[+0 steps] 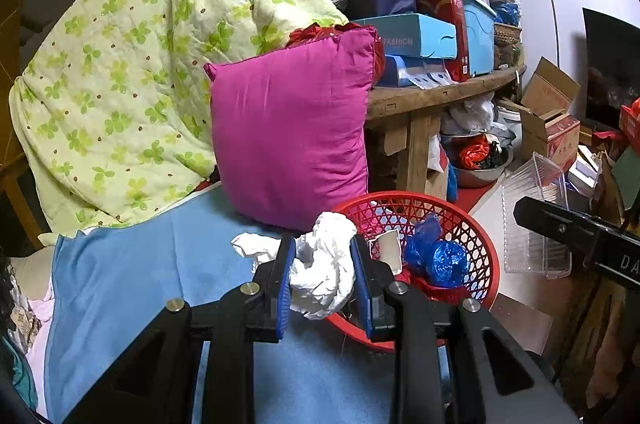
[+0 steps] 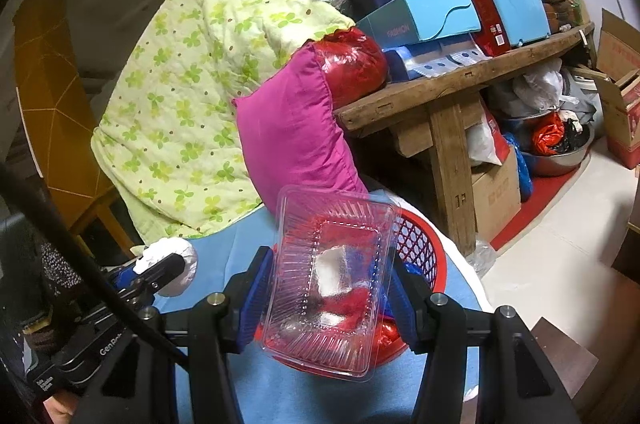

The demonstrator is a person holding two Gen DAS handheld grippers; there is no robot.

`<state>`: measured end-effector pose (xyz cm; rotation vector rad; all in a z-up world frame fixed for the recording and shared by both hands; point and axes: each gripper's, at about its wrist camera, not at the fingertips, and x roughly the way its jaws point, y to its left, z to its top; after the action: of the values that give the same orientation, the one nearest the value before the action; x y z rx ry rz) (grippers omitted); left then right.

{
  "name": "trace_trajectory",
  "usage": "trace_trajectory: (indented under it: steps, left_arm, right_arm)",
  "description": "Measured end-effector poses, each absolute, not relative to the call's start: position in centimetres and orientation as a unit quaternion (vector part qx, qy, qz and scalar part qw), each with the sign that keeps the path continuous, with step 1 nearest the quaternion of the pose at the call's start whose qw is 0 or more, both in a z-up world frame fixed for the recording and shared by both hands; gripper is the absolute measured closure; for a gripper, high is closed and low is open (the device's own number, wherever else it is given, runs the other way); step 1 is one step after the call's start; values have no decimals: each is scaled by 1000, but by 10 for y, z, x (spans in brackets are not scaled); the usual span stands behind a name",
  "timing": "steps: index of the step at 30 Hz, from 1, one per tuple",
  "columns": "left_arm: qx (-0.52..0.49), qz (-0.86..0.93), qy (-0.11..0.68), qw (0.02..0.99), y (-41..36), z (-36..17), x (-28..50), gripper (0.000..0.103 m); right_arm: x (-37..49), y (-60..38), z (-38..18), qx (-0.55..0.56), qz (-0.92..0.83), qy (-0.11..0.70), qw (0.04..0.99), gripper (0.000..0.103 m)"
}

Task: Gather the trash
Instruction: 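Carry the tissue and clear tray over the red wastebasket with both tools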

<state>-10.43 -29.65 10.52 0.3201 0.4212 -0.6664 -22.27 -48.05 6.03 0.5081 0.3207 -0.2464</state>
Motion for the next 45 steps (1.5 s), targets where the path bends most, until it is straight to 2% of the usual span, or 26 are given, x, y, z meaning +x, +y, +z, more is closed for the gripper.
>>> trace_trajectory:
  steps: [45]
  left_arm:
    - [169, -332, 220, 902, -308, 94, -100, 74]
  right_arm:
    - [-218, -488, 50, 262, -123, 165, 943, 45]
